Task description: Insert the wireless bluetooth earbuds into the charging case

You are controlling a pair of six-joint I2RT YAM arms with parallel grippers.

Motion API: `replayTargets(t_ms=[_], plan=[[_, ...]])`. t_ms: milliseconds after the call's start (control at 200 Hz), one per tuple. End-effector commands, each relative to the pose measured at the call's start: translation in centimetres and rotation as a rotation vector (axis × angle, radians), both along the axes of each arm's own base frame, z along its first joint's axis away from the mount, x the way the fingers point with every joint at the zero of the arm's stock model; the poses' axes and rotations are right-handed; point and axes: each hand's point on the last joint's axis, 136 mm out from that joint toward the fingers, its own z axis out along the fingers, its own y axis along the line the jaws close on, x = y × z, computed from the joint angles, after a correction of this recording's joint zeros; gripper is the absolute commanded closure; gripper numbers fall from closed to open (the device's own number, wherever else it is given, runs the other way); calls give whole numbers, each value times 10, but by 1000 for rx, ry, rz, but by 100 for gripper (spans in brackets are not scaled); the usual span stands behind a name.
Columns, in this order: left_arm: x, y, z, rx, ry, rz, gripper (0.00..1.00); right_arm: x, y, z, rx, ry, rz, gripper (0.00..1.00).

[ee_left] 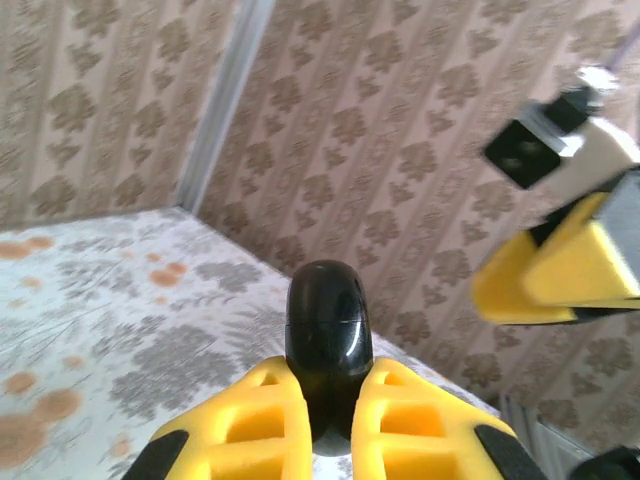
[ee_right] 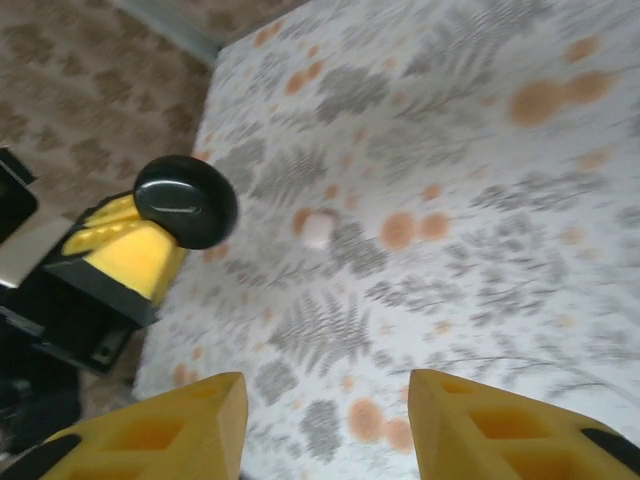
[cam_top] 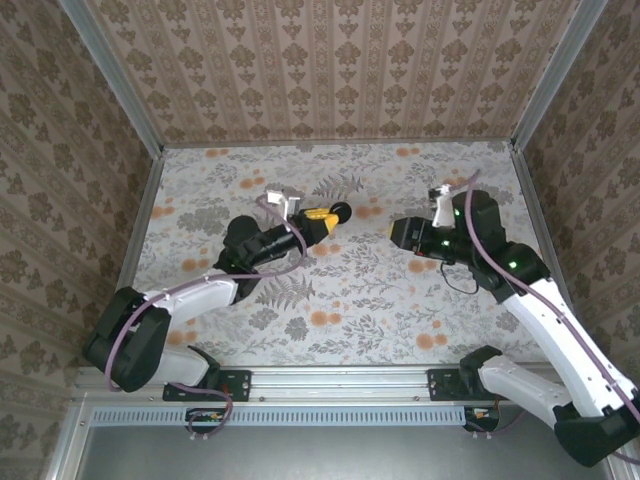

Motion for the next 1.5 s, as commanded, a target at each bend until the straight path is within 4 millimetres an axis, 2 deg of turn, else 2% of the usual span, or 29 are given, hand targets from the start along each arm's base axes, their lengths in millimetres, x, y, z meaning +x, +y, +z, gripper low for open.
replayTargets(t_ms=[0,75,150,250,340,450,610,715,760,775,815,955,1035,1150,1290,1400,1500], plan=[[42,9,-27,151,108,152,97,-5,-34,-24,-149,37,-105,49],[70,14,-44,246,190,208,95,-5,-42,-31,-192,27,-124,46],[96,13,-63,306,284,193,96,1,-54,-41,-254,9,-162,40],[130,8,-81,318,371,169,96,14,-77,-59,-335,-5,-259,33],[155,1,-103,327,417,172,92,24,-89,-69,-347,-6,-314,29],[180,-8,-127,354,451,193,91,34,-92,-79,-357,0,-327,26],[217,-15,-175,429,520,245,91,51,-94,-82,-374,-15,-332,25],[237,-18,-198,465,540,279,90,58,-96,-84,-393,-18,-331,24],[246,-22,-201,472,534,288,90,61,-97,-85,-398,-21,-332,24],[257,-10,-204,470,541,313,90,61,-97,-86,-400,-21,-331,24],[266,-8,-208,474,543,325,90,64,-98,-86,-400,-27,-334,24],[289,-13,-217,488,549,318,89,70,-94,-89,-394,-72,-312,22],[297,-16,-220,513,543,308,84,71,-96,-89,-402,-97,-322,21],[301,-18,-223,548,532,295,75,72,-103,-88,-428,-123,-348,19],[303,-13,-217,583,507,305,63,70,-113,-90,-452,-123,-377,16],[303,-7,-205,611,477,314,53,69,-121,-91,-469,-123,-409,14],[305,4,-187,617,439,319,48,70,-127,-88,-490,-144,-421,11]])
